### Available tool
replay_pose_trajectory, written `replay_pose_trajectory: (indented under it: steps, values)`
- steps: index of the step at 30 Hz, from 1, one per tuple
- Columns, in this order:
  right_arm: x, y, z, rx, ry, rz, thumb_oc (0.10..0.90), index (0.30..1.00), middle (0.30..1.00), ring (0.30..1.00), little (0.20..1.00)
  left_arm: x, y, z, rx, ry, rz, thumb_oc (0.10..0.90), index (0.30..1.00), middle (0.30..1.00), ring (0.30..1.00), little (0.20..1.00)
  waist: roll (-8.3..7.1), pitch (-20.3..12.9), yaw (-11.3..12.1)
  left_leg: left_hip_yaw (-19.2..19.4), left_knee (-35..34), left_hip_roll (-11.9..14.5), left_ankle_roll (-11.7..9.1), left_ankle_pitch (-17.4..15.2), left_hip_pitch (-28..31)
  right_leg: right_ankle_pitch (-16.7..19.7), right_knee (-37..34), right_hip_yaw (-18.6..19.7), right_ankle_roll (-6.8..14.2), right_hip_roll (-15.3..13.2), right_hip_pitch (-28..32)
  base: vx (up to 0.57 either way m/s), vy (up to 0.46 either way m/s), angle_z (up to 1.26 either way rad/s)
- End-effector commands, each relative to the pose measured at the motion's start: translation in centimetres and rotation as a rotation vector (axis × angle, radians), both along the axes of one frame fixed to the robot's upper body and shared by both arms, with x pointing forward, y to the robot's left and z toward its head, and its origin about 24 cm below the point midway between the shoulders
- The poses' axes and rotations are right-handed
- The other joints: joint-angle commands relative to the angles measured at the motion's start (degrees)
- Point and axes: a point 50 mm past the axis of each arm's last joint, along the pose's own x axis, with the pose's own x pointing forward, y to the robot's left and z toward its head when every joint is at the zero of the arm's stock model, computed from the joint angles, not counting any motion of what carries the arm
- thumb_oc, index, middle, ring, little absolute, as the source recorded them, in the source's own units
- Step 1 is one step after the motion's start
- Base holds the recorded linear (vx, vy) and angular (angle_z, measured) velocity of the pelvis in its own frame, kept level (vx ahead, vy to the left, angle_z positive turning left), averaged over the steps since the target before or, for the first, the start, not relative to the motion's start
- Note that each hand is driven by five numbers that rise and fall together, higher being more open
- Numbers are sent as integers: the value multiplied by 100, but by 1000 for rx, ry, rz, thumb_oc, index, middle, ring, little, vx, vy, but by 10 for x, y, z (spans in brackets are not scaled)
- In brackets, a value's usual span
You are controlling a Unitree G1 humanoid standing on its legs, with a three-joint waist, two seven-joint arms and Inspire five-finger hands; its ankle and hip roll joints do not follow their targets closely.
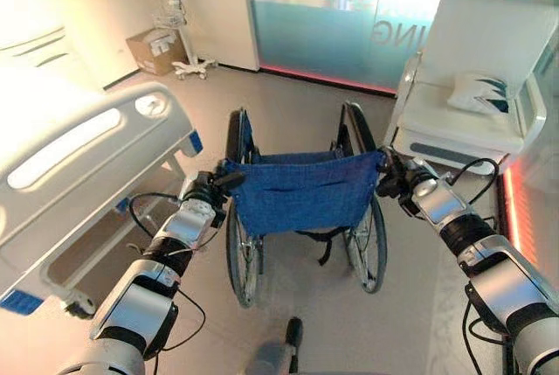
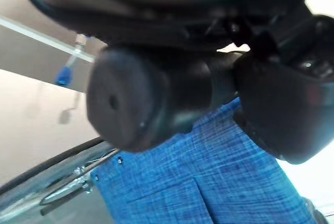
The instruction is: Push the wheelchair next to the bed
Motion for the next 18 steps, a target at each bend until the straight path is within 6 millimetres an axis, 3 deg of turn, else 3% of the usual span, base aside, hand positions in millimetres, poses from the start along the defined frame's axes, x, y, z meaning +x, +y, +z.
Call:
replay_pose_trajectory:
  steps: [1,4,5,6,8,10,11,12,14,16,18]
  values:
    - [7,44,12,44,-114,273,400,300,300,300,300,-14,-4,-31,25,55,-88,400,300,300,300,300,-319,-50,-28,-75,358,-245,233,96,-334,850,643,-423,350,-493,138,583,278,-7]
    - [5,50,5,72,-93,269,400,300,300,300,300,-11,-6,-28,55,50,-93,400,300,300,300,300,-341,-181,-20,-58,370,-297,312,19,-278,1112,1133,-395,418,-609,151,328,183,-11]
    - [2,52,-1,89,-90,267,400,300,300,300,300,-10,-7,-27,75,50,-100,400,300,300,300,300,-343,-228,-62,-47,294,-349,367,-1,-162,1460,1555,-397,485,-613,-14,271,166,-1]
    - [2,52,-1,89,-90,267,400,300,300,300,300,-10,-7,-27,75,51,-100,400,300,300,300,300,-346,-233,-59,-44,288,-352,369,3,-163,1456,1563,-393,488,-616,-23,314,180,-9]
    - [-1,50,-4,101,-70,276,400,300,300,300,300,-6,-7,-22,92,34,-101,400,300,300,300,300,-286,-269,-212,-76,127,-368,410,-59,181,1789,1879,-414,486,-598,-549,358,171,-14]
    - [-1,51,-3,96,-66,281,400,300,300,300,300,-5,-7,-21,95,32,-100,400,300,300,300,300,-269,-257,-280,-112,84,-377,414,-76,291,1762,1868,-441,466,-595,-719,271,89,-1]
    - [0,51,-1,91,-60,286,400,300,300,300,300,-3,-7,-18,101,23,-99,400,300,300,300,300,-189,-216,-422,-223,-5,-354,406,-117,558,1713,1723,-496,403,-542,-1154,391,38,9]
    - [1,52,4,87,-63,287,400,300,300,300,300,-1,-5,-15,108,17,-94,400,300,300,300,300,-148,-147,-573,-325,-95,-336,401,-242,854,1889,1430,-562,383,-576,-1709,498,9,19]
    - [1,51,11,83,-73,287,400,300,300,300,300,1,0,-7,111,-5,-93,400,300,300,300,300,-197,36,-844,-494,-174,-398,414,-579,1274,2184,719,-609,458,-621,-2319,447,-70,37]
    - [1,49,16,76,-84,277,400,300,300,300,300,4,0,-2,112,-21,-103,400,300,300,300,300,-259,120,-975,-610,-158,-462,435,-787,1427,2368,150,-577,553,-610,-2554,366,-95,78]
    - [1,44,20,67,-89,265,400,300,300,300,300,5,-2,-2,119,-21,-118,400,300,300,300,300,-220,177,-1102,-745,-108,-409,436,-940,1554,2446,-505,-567,609,-513,-2588,410,-121,80]
